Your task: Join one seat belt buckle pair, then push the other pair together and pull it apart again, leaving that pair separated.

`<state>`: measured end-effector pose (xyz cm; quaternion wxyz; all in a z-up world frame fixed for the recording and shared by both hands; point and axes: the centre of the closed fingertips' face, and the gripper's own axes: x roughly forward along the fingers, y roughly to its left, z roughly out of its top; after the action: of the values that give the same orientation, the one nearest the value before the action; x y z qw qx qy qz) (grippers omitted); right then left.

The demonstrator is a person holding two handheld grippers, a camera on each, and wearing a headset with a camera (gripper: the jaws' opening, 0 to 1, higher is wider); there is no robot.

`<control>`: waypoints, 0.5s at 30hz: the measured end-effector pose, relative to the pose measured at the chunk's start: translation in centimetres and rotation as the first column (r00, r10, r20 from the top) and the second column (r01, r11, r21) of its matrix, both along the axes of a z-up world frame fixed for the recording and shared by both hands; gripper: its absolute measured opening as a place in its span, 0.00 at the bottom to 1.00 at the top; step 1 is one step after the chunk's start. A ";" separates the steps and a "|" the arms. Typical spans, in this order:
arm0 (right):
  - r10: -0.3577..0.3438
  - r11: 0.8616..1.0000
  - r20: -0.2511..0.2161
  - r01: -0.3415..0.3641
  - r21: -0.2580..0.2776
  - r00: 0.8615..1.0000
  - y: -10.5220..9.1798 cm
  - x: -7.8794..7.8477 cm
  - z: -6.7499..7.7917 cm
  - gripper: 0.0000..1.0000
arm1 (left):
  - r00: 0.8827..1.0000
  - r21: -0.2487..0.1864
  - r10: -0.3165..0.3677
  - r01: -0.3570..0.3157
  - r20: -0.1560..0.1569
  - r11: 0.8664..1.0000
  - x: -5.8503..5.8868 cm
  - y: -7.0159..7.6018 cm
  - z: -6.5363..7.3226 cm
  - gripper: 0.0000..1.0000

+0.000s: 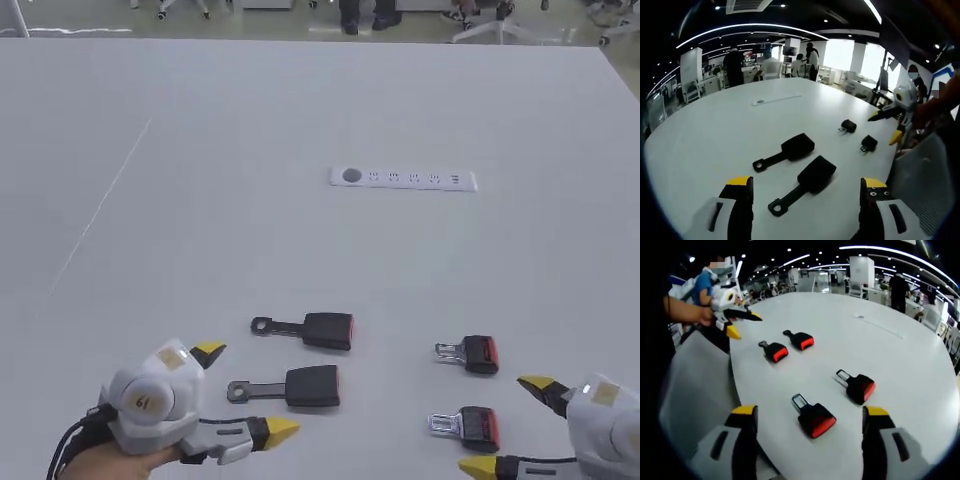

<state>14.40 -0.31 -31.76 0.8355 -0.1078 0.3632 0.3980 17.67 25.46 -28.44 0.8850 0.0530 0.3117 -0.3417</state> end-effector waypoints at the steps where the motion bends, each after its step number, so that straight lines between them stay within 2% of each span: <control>1: 0.008 1.000 -0.003 -0.008 0.001 1.000 0.1 0.0 -0.1 0.87 | 1.000 0.002 -0.003 0.003 -0.004 1.000 0.1 -0.1 -0.2 0.90; 6: 0.045 0.999 -0.004 -0.045 -0.006 0.999 0.2 0.3 -0.2 0.85 | 0.999 0.015 -0.041 0.041 -0.008 0.999 0.5 -0.8 -0.9 0.89; 7: 0.051 0.999 0.000 -0.051 -0.008 0.999 0.2 0.4 -0.2 0.85 | 0.998 0.032 -0.058 0.058 0.001 0.998 0.6 -0.8 -1.0 0.88; 8: 0.057 0.998 -0.003 -0.057 -0.011 0.998 0.1 0.5 -0.3 0.84 | 0.996 0.068 -0.084 0.083 0.005 0.994 0.7 -0.8 -1.4 0.88; 9: 0.063 0.998 -0.007 -0.063 -0.013 0.998 0.2 0.5 -0.5 0.84 | 0.995 0.083 -0.099 0.099 0.001 0.992 0.6 -0.9 -1.7 0.87; 12: 0.107 0.994 -0.002 -0.107 -0.031 0.994 0.1 0.7 -0.9 0.82 | 0.991 0.098 -0.135 0.135 -0.007 0.986 0.7 -1.6 -2.5 0.86; 15: 0.140 0.989 -0.014 -0.141 -0.046 0.990 0.2 0.6 -1.3 0.81 | 0.989 0.090 -0.146 0.147 -0.018 0.985 1.1 -1.9 -3.0 0.85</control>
<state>14.97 -0.11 -33.07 0.8008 -0.1507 0.3682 0.4478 18.75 23.58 -31.44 0.8522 0.1139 0.3274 -0.3918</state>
